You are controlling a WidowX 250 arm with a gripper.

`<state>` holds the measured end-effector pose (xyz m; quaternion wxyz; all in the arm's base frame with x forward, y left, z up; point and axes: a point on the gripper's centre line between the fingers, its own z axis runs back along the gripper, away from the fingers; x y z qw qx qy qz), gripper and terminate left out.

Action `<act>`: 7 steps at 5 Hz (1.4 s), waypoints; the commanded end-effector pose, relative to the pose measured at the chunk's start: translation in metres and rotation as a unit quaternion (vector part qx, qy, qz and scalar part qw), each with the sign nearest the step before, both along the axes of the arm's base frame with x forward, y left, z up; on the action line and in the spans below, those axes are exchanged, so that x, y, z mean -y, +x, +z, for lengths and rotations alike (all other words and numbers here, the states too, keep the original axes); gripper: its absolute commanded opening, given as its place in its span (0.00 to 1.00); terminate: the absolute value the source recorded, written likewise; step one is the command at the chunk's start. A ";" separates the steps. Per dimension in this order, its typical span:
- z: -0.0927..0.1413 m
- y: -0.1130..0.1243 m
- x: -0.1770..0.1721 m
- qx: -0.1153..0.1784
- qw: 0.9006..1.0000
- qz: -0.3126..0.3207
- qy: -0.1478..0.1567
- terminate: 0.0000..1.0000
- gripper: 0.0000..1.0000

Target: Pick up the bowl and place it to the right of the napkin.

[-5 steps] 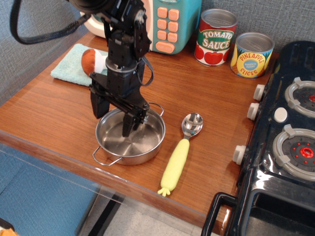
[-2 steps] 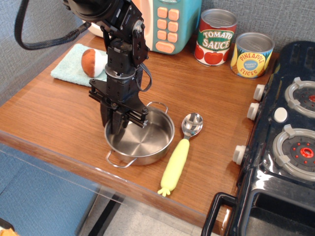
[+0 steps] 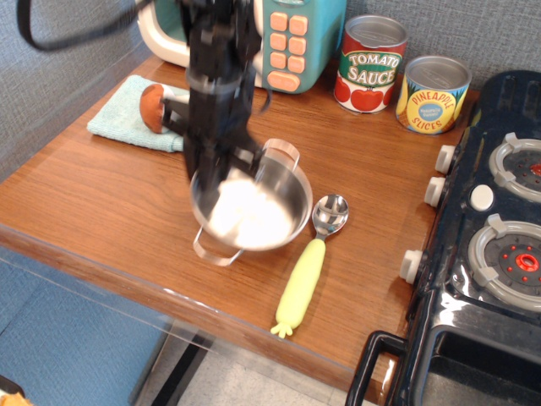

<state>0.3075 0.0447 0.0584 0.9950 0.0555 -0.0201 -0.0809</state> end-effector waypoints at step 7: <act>0.021 0.109 -0.026 0.031 0.999 0.019 0.015 0.00 1.00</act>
